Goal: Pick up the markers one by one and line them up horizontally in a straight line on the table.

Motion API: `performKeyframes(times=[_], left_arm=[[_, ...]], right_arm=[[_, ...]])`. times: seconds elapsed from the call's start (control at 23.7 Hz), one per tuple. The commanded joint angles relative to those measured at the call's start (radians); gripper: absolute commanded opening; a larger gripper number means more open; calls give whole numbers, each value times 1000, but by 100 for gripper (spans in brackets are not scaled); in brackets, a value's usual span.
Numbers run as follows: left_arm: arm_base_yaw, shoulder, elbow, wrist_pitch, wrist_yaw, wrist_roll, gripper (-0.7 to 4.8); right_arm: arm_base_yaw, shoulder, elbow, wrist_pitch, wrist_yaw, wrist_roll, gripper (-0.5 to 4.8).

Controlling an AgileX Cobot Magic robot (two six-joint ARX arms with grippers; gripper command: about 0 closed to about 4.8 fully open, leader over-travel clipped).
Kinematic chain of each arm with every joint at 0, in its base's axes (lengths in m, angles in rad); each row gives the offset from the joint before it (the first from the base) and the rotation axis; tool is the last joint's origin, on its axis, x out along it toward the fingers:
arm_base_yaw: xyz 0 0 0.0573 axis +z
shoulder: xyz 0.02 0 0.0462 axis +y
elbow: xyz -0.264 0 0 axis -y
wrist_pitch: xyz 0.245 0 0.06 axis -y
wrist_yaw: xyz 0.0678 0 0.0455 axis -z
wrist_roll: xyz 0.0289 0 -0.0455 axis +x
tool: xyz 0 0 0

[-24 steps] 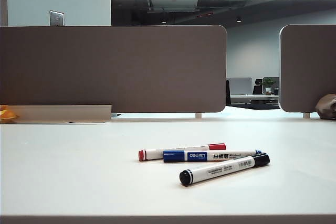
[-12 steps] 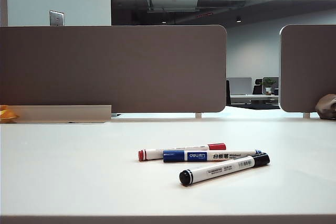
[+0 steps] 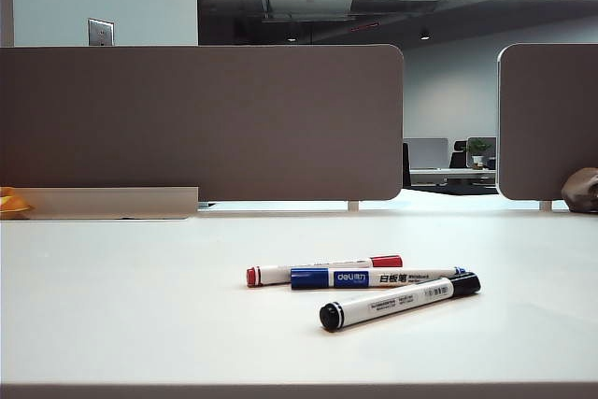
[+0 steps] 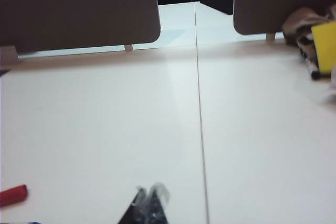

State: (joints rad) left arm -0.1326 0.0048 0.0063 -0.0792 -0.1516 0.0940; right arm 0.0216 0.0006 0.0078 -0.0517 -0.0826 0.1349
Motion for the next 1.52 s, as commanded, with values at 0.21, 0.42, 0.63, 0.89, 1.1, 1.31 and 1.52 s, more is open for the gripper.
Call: performKeyframes(times=[0.21, 0.42, 0.63, 0.89, 1.1, 1.31, 1.52], left_arm=[[1, 1, 102, -26, 43, -229, -6], [1, 2, 430, -356, 174, -110, -6], [1, 94, 629, -555, 299, -79, -6], [1, 470, 748, -665, 569, -38, -6], [0, 842, 794, -665, 800, -40, -5], [-36, 1065, 932, -698, 798, 40, -6], [-192, 1085, 999, -756, 552, 188, 35]], right_arm=[[-1, 2, 55, -36, -161, 232, -2], [0, 11, 274, -255, -286, 222, -2], [0, 185, 482, -428, -440, 162, -2], [15, 636, 798, -637, -544, -166, -2], [164, 968, 985, -831, -523, -374, -2], [326, 1238, 1110, -951, -362, -442, -1], [409, 1405, 1189, -969, -266, -499, 1]])
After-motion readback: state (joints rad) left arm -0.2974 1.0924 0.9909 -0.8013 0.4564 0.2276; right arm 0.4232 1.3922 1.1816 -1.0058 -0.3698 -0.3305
